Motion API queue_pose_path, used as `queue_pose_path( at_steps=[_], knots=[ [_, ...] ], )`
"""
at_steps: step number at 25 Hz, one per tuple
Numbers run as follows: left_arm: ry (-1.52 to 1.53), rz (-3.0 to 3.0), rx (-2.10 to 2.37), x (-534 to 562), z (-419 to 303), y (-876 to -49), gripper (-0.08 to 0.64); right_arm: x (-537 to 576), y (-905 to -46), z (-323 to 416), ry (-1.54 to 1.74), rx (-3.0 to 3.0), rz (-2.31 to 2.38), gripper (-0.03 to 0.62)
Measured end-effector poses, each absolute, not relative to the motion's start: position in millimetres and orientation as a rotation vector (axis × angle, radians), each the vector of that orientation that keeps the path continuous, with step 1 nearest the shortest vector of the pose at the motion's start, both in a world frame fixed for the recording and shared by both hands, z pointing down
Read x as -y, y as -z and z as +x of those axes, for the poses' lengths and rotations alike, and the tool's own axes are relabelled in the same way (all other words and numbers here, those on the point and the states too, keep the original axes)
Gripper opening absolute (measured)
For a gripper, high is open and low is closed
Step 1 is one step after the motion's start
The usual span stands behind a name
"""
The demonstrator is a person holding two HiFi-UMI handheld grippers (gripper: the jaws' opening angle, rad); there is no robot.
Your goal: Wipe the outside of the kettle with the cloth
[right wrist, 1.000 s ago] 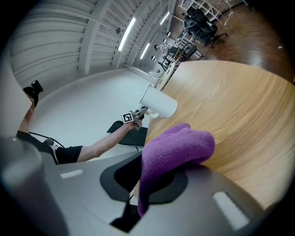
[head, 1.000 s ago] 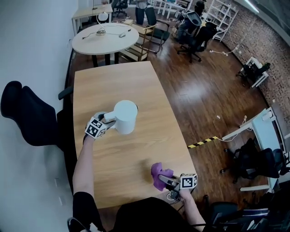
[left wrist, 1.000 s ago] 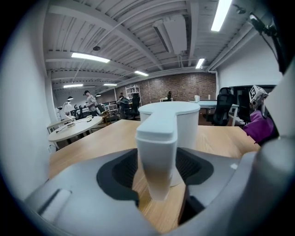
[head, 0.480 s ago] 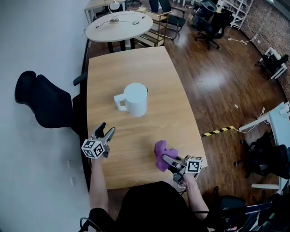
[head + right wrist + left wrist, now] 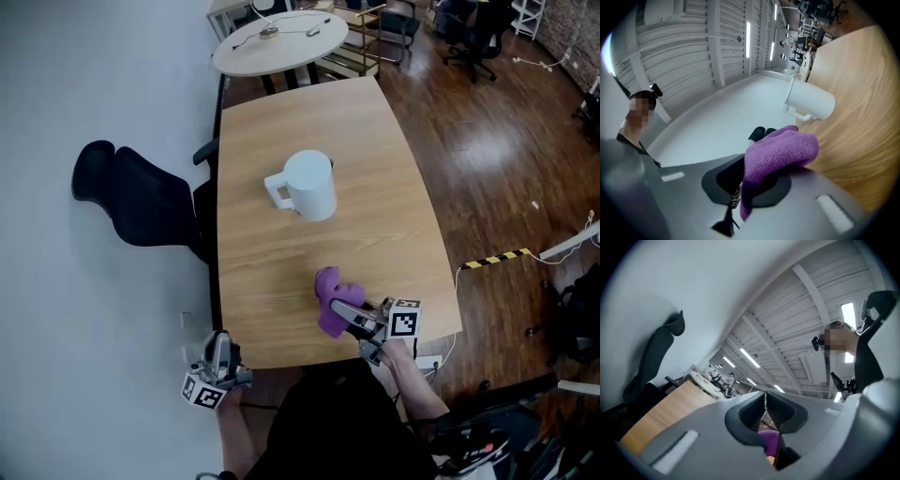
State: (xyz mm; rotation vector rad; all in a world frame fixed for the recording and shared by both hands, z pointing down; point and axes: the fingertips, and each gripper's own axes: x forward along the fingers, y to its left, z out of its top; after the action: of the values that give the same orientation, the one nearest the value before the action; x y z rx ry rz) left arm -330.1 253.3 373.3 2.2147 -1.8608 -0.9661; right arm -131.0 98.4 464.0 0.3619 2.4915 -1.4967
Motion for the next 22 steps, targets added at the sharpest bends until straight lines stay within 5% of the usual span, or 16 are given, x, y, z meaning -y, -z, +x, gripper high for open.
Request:
queue_pose_path(
  at_steps=[7,22],
  knots=[
    [0.949,2.701,1.527,-324,-238,-294,0.199,-206,-421,-84,1.320,-2.428,0.309,0.026],
    [0.973,3.006,1.200,-523,-195,-349,0.189,-434,-426,-53,1.087,-2.432,0.038,0.029]
  ],
)
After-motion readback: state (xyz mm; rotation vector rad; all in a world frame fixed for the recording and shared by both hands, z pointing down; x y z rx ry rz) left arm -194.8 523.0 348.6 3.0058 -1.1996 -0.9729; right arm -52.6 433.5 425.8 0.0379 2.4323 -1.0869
